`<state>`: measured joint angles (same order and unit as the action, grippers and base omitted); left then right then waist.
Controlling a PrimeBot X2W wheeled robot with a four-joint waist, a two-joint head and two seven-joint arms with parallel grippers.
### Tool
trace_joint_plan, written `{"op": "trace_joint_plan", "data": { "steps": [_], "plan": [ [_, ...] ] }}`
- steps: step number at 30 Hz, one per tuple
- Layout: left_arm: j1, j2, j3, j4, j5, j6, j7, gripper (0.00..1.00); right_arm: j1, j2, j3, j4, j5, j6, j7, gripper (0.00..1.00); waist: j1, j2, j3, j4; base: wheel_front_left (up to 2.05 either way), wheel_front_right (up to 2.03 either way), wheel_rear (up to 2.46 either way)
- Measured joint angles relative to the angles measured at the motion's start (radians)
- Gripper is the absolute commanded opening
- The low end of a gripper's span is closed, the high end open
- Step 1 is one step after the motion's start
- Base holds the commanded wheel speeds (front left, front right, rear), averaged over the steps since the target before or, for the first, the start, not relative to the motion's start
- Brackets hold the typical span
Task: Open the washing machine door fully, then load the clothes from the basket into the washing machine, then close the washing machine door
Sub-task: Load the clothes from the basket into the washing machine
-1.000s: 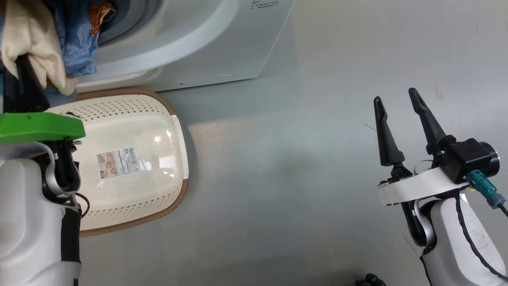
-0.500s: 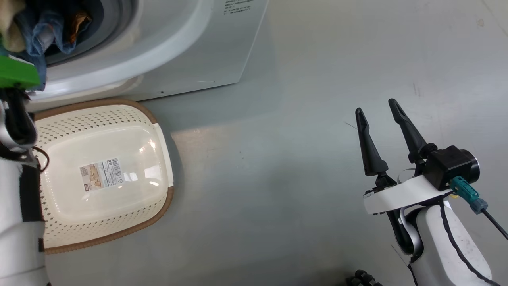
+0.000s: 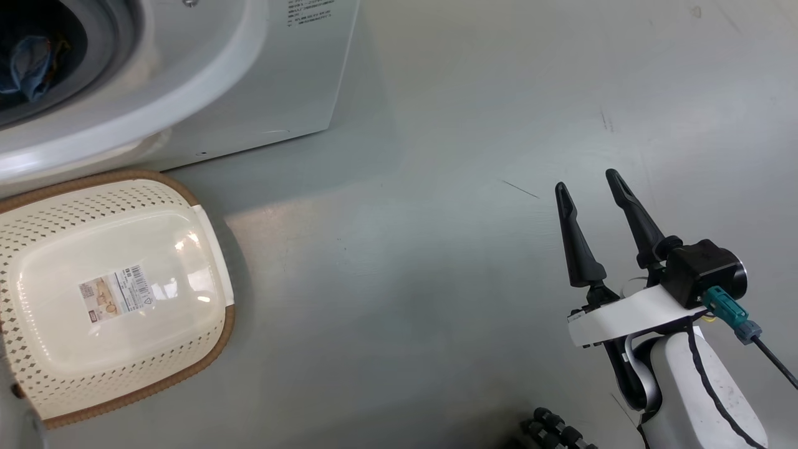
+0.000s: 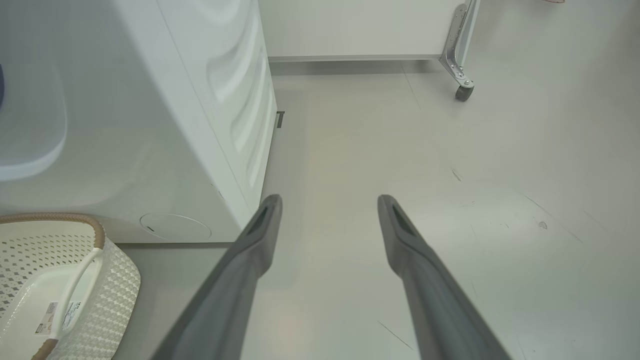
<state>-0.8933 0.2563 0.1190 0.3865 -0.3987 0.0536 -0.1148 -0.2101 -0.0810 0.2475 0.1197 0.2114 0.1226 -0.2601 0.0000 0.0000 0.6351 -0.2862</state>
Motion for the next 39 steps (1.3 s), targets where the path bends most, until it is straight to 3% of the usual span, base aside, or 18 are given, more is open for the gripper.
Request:
{"op": "trace_joint_plan", "data": {
  "steps": [11,25,39],
  "plan": [
    [-0.146,0.076,-0.005,0.112,0.040,0.001,-0.001,0.00,0.017,0.004,0.013,0.000,0.000,0.000,0.000,1.00,0.0000,0.0000,0.031,-0.040,0.00,0.00,0.00],
    [-0.266,0.124,-0.012,0.221,0.066,-0.003,-0.045,0.00,0.036,0.002,0.013,-0.002,0.008,0.000,0.000,1.00,0.0001,0.0000,0.086,-0.066,0.00,0.00,0.00],
    [-0.374,0.170,-0.019,0.263,0.073,-0.048,-0.118,0.00,0.036,0.003,0.022,-0.008,0.009,0.000,0.000,1.00,0.0000,0.0000,0.113,-0.075,0.00,0.00,0.00]
  ]
}}
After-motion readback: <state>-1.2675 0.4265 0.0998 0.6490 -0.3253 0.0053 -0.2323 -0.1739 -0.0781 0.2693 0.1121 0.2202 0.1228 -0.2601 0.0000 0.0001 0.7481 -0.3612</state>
